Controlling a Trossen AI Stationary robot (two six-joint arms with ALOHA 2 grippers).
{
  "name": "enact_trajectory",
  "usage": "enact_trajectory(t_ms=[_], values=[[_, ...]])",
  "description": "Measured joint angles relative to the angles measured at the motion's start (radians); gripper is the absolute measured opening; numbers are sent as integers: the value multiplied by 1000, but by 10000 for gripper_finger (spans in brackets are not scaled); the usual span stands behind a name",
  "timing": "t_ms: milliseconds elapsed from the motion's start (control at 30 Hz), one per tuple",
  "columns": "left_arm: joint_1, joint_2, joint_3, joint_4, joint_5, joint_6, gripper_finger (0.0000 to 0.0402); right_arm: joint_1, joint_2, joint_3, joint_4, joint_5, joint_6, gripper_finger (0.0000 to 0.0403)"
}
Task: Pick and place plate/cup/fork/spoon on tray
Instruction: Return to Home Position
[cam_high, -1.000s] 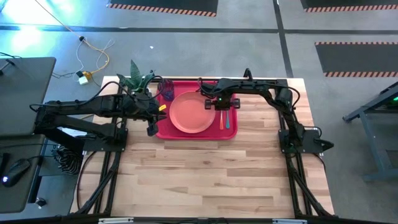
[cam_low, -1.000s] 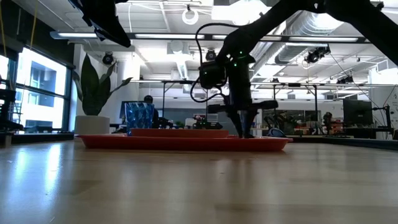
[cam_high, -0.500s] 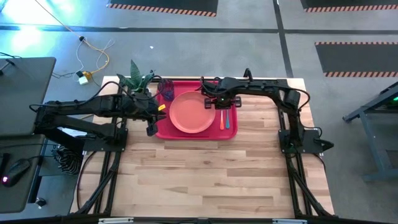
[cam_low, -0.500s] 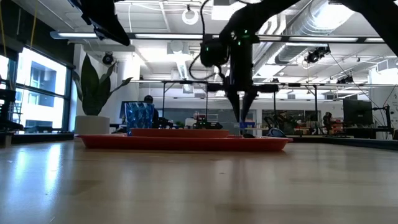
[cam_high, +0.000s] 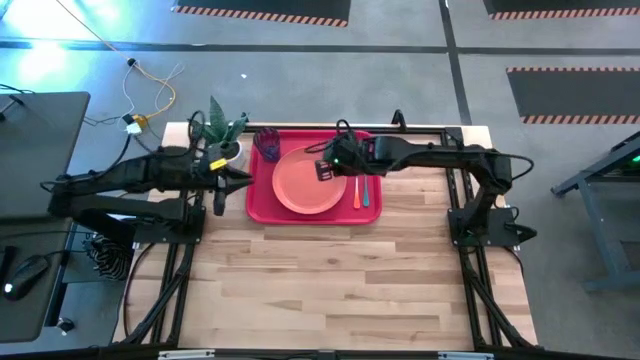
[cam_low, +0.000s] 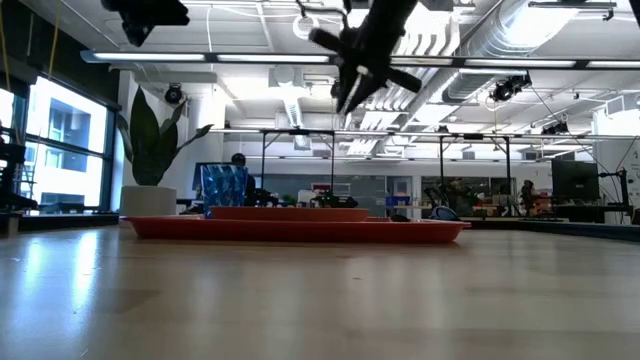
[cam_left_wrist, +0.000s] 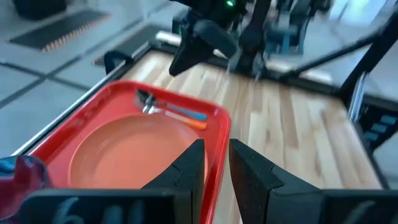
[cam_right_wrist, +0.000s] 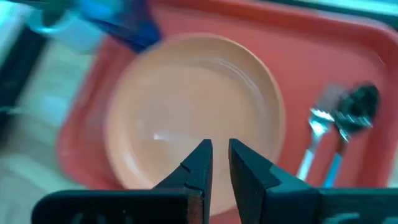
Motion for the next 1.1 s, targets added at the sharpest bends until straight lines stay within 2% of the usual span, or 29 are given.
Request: enact_trajectory(t_ms=[167,300,433,600,700,800,933,1100], values=[[0,-148,-145,97,4,-25,62,51,-15,0,109,18,-107,44],[0,-272,-243,151,5,23,62,80,-16,0,190,9,-175,44],[0,-391,-347,229,5,50,62,97,-16,0,286,-34,-250,44],[0,-507,-457,257,6,3,62,103,-16,0,368,-117,-313,44],[0,-561,-507,254,6,-1,62,100,-27,0,379,-192,-279,44],[0,-602,-544,259,6,-1,62,102,-43,0,398,-207,-262,44],[0,-610,-585,256,7,-1,62,121,-76,0,467,-209,-347,44],[0,-609,-642,279,4,-8,62,130,-148,0,468,-212,-461,44]])
